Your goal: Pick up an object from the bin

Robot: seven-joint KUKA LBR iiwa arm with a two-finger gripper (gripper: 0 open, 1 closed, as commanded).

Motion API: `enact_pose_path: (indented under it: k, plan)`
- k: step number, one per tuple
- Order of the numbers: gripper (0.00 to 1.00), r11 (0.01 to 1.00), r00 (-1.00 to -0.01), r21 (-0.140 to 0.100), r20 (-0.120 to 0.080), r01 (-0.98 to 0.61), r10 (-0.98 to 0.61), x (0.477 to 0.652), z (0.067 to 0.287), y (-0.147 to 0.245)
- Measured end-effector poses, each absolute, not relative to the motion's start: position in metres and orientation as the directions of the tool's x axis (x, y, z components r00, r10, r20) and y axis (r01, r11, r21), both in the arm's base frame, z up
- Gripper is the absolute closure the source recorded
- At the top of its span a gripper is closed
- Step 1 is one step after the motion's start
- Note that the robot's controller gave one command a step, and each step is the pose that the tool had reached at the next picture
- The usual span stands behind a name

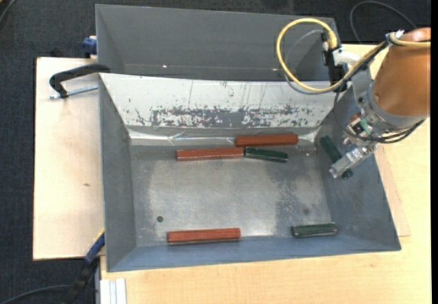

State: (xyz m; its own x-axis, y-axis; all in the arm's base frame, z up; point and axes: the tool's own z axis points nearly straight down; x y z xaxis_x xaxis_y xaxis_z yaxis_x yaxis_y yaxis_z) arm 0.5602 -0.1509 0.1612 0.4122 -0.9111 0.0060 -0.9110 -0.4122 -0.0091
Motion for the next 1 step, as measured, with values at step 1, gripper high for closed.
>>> enact_pose_path:
  k: [1]
  plan:
    - [1.0, -0.428, 0.428, -0.012, 0.005, -0.904, -0.904, 0.5688, 0.2367, -0.1257]
